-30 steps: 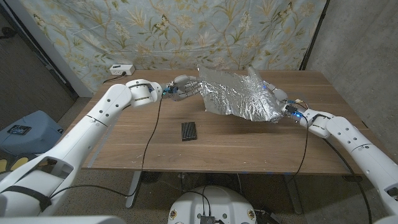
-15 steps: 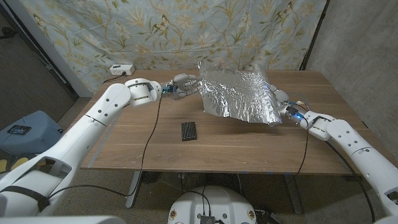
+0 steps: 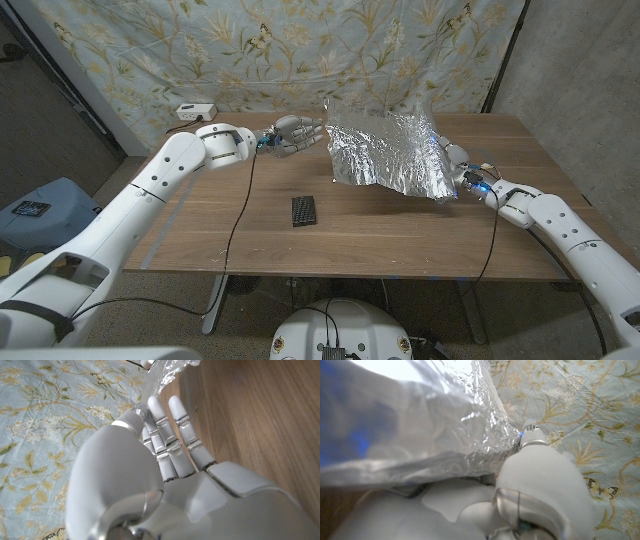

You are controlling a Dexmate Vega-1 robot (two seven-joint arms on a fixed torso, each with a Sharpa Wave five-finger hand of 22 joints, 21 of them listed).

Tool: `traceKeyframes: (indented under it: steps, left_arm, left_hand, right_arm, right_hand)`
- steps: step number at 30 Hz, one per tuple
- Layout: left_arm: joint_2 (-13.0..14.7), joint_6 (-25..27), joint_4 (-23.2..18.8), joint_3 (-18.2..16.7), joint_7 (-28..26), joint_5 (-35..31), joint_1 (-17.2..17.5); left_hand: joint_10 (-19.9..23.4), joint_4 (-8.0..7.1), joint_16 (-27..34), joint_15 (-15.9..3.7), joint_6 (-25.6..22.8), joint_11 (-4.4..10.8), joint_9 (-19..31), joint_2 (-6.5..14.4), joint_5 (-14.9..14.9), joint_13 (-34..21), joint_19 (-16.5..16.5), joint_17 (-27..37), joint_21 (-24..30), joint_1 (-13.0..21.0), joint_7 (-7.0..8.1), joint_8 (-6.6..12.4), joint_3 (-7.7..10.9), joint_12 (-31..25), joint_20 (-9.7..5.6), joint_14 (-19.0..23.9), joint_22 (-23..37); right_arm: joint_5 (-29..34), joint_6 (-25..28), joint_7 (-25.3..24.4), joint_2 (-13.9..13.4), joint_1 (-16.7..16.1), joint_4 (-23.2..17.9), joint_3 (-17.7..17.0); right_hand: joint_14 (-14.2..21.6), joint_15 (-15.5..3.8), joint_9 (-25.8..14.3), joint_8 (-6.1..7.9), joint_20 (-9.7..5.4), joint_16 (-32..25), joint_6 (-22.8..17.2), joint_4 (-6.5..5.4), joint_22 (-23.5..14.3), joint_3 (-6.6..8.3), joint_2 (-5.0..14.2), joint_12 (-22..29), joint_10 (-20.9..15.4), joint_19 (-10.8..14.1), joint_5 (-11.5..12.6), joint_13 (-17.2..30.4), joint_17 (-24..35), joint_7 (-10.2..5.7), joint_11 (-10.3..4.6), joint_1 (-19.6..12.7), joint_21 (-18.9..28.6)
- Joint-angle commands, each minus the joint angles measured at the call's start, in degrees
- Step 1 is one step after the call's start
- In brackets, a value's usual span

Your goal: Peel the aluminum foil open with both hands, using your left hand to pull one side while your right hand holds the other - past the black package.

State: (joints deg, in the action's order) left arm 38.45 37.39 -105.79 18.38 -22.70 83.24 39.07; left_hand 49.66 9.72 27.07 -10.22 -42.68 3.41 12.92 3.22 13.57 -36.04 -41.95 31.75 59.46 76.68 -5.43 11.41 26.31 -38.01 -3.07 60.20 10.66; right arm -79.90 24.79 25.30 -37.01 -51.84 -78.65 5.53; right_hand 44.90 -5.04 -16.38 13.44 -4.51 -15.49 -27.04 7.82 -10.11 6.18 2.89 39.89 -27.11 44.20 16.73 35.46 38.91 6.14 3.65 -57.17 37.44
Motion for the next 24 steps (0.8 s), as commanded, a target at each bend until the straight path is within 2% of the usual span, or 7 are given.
traceKeyframes:
  steps: [1,8,11,13,15,20,24]
  left_arm:
    - [1.7,-0.26,-1.75,-1.03,-0.72,1.01,0.9]
    - [1.87,-0.23,-0.98,-1.02,0.49,2.06,0.81]
    - [1.65,-0.63,-0.67,-0.79,0.56,1.92,0.74]
    - [1.82,-0.01,-0.16,-0.37,1.14,1.9,0.06]
    - [2.11,0.92,0.39,-0.01,1.97,2.13,-0.66]
    - [2.64,2.64,1.22,1.0,2.79,1.64,-2.17]
    - [2.41,3.25,2.06,1.77,3.78,1.06,-2.99]
  left_hand:
    - [2.14,-0.17,-0.31,-0.23,-1.63,1.77,0.12,-0.37,0.41,-0.06,0.33,0.2,0.61,-0.16,-1.88,-0.31,0.46,-0.25,0.0,-0.03,0.0]
    - [1.72,-0.31,-0.64,-0.34,-0.53,1.99,0.12,-0.28,0.5,-0.41,0.82,0.29,0.9,-0.4,-1.96,-0.72,0.57,-0.19,0.09,-0.5,-0.09]
    - [0.4,-1.0,-1.63,0.14,1.15,1.92,0.08,0.26,0.69,-0.07,1.16,-0.32,1.05,-1.56,-2.36,-1.08,0.63,0.52,0.36,-1.27,-0.29]
    - [-1.51,-1.89,-2.55,0.82,2.45,1.43,-0.04,0.35,0.51,0.62,1.9,-0.97,0.86,-3.46,-2.54,-1.24,0.11,1.7,0.9,-2.22,-0.45]
    - [-1.89,-3.59,-3.71,1.93,3.76,0.78,-0.27,-0.14,0.0,1.65,2.46,-1.84,0.51,-7.37,-2.84,-1.24,-1.03,2.68,1.4,-3.51,-0.64]
    - [-7.5,-6.01,-6.93,4.91,8.98,-2.75,-0.92,-2.02,-1.17,4.44,4.78,-4.94,-1.26,-15.1,-4.01,-1.33,-3.14,7.56,4.09,-6.9,-0.85]
    - [-11.31,-6.68,-9.05,7.61,11.84,-5.74,-1.26,-3.17,-1.75,5.84,6.98,-6.73,-2.95,-18.49,-4.96,-1.11,-4.05,10.83,5.98,-10.09,-0.87]
  right_arm:
    - [-0.31,-0.41,-0.78,-0.02,-0.43,-0.21,-0.73]
    - [-0.23,-0.42,-0.63,0.0,-0.31,-0.19,-0.64]
    - [-0.16,-0.44,-0.63,0.01,-0.31,-0.27,-0.57]
    - [-0.2,-0.38,-0.77,-0.05,-0.42,-0.45,-0.61]
    - [-0.3,-0.39,-0.87,-0.09,-0.57,-0.62,-0.73]
    - [-0.35,-0.53,-0.94,-0.21,-0.79,-0.76,-0.93]
    - [-0.32,-0.44,-0.92,-0.32,-0.76,-0.8,-0.9]
  right_hand:
    - [0.75,-0.71,-0.15,0.32,-0.24,-0.13,-0.43,-0.07,-0.02,0.1,0.16,0.55,-0.63,0.48,-0.16,0.12,0.08,0.16,-0.39,-0.5,-0.06]
    - [0.85,-0.74,-0.2,0.18,-0.24,0.11,-0.5,-0.19,-0.02,-0.03,0.16,0.52,-0.58,0.6,-0.33,0.07,0.08,0.08,-0.34,-0.53,-0.19]
    - [0.86,-0.73,-0.22,0.15,-0.19,0.19,-0.59,-0.24,-0.02,-0.05,0.25,0.55,-0.67,0.8,-0.4,0.04,0.14,0.17,-0.24,-0.55,-0.18]
    - [0.88,-0.69,-0.24,0.09,-0.24,0.29,-0.54,-0.29,-0.02,-0.18,0.09,0.55,-0.6,0.71,-0.48,0.07,0.11,0.11,-0.27,-0.43,-0.27]
    - [0.91,-0.72,-0.25,0.04,-0.22,0.33,-0.52,-0.36,-0.02,-0.2,0.17,0.55,-0.56,0.76,-0.51,0.09,0.12,0.11,-0.11,-0.38,-0.29]
    - [0.93,-0.66,-0.27,-0.06,-0.13,0.48,-0.48,-0.44,-0.02,-0.3,0.15,0.53,-0.46,0.76,-0.59,0.12,0.11,0.1,-0.03,-0.33,-0.39]
    - [0.94,-0.43,-0.3,-0.12,-0.03,0.64,-0.51,-0.62,-0.02,-0.47,0.12,0.57,-0.47,0.79,-0.68,0.16,0.1,0.13,-0.1,-0.07,-0.48]
